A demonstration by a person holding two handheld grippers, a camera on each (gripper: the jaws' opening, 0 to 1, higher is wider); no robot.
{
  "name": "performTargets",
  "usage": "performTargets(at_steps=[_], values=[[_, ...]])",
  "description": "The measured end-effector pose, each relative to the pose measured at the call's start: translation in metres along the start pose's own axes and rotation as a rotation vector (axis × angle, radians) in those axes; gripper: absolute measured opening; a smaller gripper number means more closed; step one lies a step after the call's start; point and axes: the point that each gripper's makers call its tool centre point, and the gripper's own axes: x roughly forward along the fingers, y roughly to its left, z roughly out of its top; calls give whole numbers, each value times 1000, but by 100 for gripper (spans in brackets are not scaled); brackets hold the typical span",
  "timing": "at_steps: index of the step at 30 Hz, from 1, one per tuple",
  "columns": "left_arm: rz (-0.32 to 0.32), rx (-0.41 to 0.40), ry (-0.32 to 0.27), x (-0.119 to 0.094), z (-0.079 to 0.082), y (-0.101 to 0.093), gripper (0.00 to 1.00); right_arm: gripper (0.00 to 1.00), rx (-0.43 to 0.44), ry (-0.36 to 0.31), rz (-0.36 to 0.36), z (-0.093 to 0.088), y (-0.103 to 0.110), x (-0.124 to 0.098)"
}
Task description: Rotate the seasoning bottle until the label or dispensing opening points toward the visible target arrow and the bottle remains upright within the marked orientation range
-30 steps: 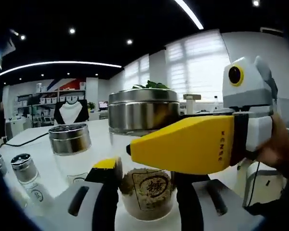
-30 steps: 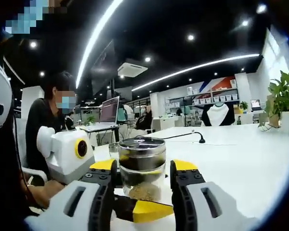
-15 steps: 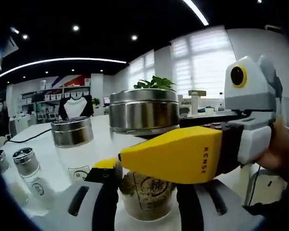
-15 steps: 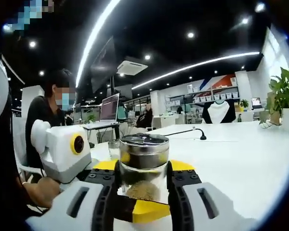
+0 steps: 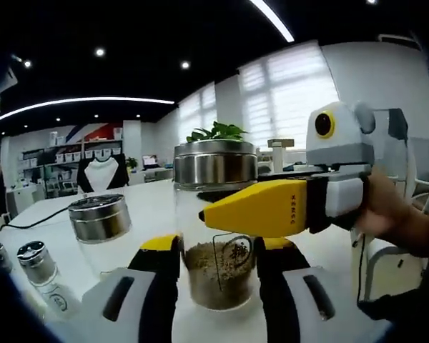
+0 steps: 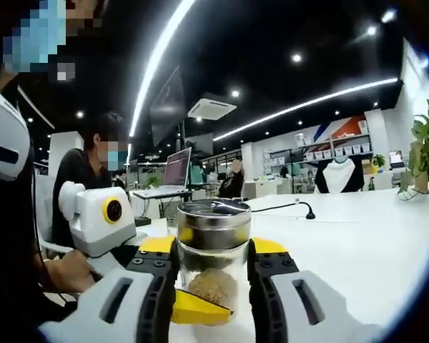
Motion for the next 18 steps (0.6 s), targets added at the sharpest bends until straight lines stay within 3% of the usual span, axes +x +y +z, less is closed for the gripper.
performTargets(at_steps=[7,18], values=[[11,14,33,-6,-7,4,39,35,-9,-8,-9,3,-22,-1],[20,7,55,-17,-16,6,37,35,-26,29,-19,-10,-45,4]])
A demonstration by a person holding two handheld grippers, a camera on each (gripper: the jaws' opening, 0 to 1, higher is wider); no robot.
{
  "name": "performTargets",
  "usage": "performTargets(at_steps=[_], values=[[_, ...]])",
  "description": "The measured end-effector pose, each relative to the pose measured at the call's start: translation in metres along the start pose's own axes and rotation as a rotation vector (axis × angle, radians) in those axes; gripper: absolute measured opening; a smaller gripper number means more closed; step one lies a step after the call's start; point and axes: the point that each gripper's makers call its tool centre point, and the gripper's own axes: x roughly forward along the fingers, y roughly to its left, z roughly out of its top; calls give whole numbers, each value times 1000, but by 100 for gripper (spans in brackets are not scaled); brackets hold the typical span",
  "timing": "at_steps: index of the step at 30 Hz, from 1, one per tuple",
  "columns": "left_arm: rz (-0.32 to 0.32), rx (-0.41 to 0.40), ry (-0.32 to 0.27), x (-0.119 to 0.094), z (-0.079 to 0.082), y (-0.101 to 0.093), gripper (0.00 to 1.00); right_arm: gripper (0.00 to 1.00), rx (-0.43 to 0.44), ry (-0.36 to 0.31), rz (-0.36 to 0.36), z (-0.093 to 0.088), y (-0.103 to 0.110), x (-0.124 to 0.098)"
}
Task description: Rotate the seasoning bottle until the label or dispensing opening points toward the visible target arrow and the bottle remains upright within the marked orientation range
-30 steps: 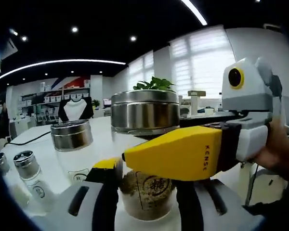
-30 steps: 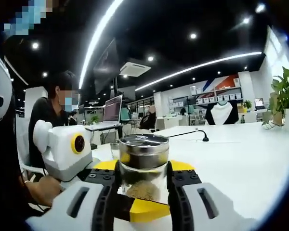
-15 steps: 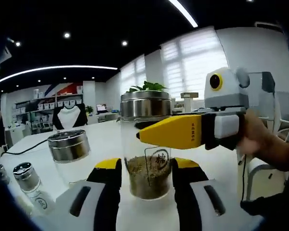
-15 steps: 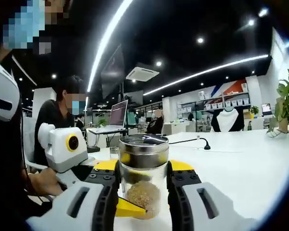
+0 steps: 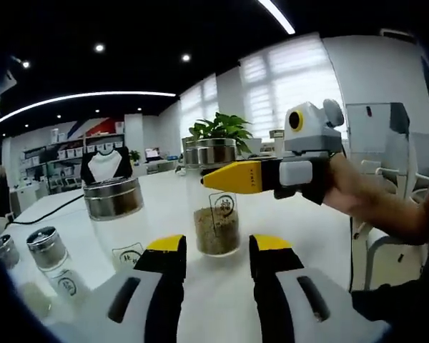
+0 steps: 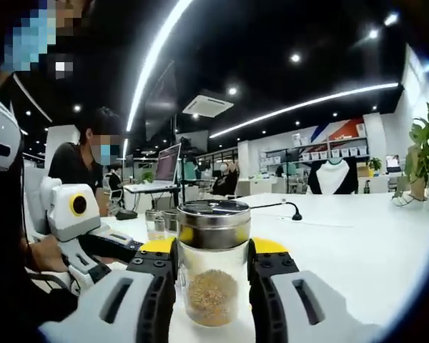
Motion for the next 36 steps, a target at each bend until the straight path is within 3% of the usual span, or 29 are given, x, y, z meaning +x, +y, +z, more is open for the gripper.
performTargets(at_steps=[9,14,20,24,36], values=[[-7,-48,-19,-17,6,0,37,35,-18,12,50,-6,-7,7],[39,-60,-19,-30,5,14,37,35,-30,32,69,-11,-11,12],[98,-75,-6,-41,-2,32,37,35,20,11,129,-15,-12,15],[123,-77,-1,-44,-4,40,37,35,-1,38,136,-22,-10,15],[186,-81,-8,-53,-2,57,38,36,-43,29,199,-21,-4,16]])
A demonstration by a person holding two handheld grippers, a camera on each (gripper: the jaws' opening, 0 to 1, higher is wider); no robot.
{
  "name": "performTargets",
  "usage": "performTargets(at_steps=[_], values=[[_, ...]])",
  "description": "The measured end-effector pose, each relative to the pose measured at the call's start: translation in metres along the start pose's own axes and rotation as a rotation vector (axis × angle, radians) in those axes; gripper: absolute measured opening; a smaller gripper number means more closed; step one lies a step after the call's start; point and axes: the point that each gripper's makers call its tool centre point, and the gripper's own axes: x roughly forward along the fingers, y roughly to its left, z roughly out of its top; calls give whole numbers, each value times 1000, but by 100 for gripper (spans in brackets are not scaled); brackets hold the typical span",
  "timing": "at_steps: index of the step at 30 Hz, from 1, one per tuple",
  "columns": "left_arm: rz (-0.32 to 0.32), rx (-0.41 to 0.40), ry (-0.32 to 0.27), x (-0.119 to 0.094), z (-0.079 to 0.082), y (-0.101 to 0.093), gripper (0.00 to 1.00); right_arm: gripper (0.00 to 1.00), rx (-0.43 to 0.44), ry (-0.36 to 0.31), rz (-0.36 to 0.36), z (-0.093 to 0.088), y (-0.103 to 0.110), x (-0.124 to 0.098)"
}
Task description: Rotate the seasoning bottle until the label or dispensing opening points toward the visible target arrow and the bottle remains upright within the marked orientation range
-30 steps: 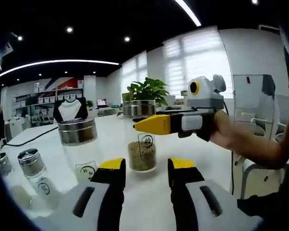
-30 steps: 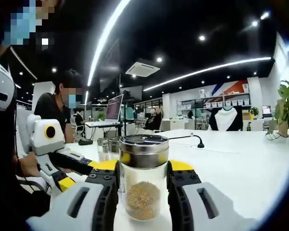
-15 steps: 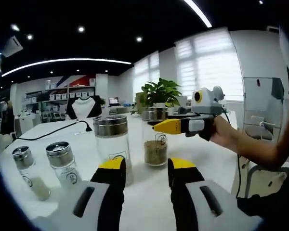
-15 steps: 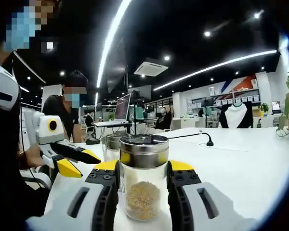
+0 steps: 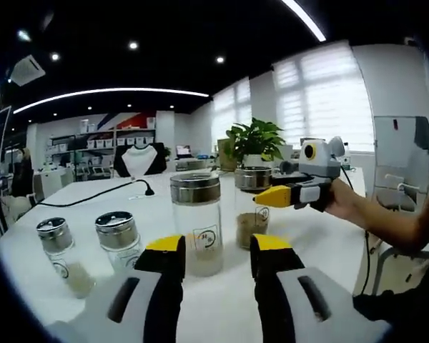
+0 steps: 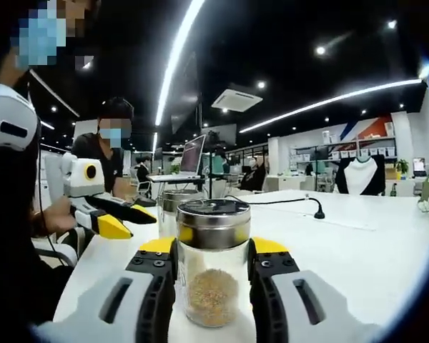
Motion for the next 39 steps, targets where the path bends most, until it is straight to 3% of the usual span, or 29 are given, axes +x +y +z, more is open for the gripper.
performTargets(at_steps=[5,11,16,20,28,29,33,39], values=[[30,-25,5,-7,-4,10,40,36,11,2,-12,0,1,-1],[63,22,19,-19,-3,19,44,37,0,53,-51,-10,2,-4],[84,27,32,-28,-8,26,50,47,75,10,-87,-2,5,-11],[100,24,25,-35,-8,29,53,53,79,1,-124,2,7,-18],[145,27,16,-51,-5,38,65,57,60,22,-177,2,24,-33],[156,15,14,-55,-4,40,67,59,54,5,-216,5,23,-37],[181,8,17,-66,-4,44,73,66,47,-10,-251,13,36,-47],[179,-11,25,-78,-5,45,87,71,53,-41,-249,24,64,-57]])
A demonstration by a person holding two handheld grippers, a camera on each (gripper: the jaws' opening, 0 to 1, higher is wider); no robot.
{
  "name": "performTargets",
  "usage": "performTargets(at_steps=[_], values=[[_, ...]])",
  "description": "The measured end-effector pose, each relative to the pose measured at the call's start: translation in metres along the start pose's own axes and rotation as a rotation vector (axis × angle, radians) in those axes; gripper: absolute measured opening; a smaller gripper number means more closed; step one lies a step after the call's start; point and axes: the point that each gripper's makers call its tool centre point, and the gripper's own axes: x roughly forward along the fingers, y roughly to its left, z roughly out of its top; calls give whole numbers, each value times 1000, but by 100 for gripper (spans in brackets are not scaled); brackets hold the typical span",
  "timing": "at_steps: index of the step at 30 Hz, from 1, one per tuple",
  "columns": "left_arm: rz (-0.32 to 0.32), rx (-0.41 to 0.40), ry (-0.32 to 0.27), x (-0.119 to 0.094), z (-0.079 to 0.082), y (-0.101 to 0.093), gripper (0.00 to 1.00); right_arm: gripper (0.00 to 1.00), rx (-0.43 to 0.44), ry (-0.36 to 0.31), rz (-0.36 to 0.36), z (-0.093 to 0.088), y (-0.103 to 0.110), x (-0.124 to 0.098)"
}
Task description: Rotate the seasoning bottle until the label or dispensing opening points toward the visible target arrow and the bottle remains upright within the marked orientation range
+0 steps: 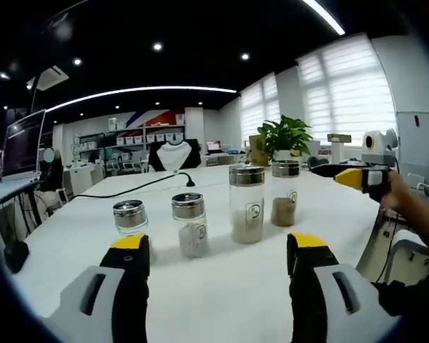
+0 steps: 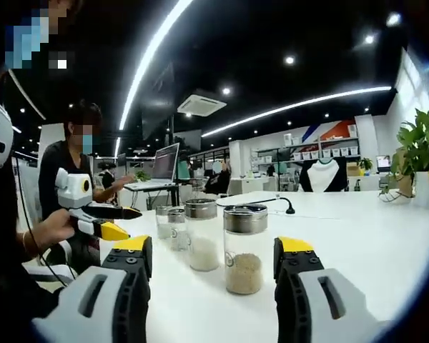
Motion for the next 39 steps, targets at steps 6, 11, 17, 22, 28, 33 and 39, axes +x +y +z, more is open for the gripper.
performTargets(at_steps=[6,11,17,22,28,33,39], values=[[54,-43,-1,-11,-6,7,100,72,-35,6,-5,-6,21,-10],[59,-45,2,-22,-12,8,100,72,-38,17,-9,-16,34,-18],[81,-47,5,-33,-15,14,100,72,-51,55,-30,-27,30,-23],[89,-53,-10,-37,-13,18,100,72,-52,45,-42,-24,26,-27],[81,-38,-12,-41,-13,19,99,74,-31,36,-48,-23,24,-29],[86,-31,-6,-46,-15,22,98,74,-35,47,-56,-25,20,-31],[102,-18,2,-55,-18,26,97,71,-34,59,-62,-27,19,-34]])
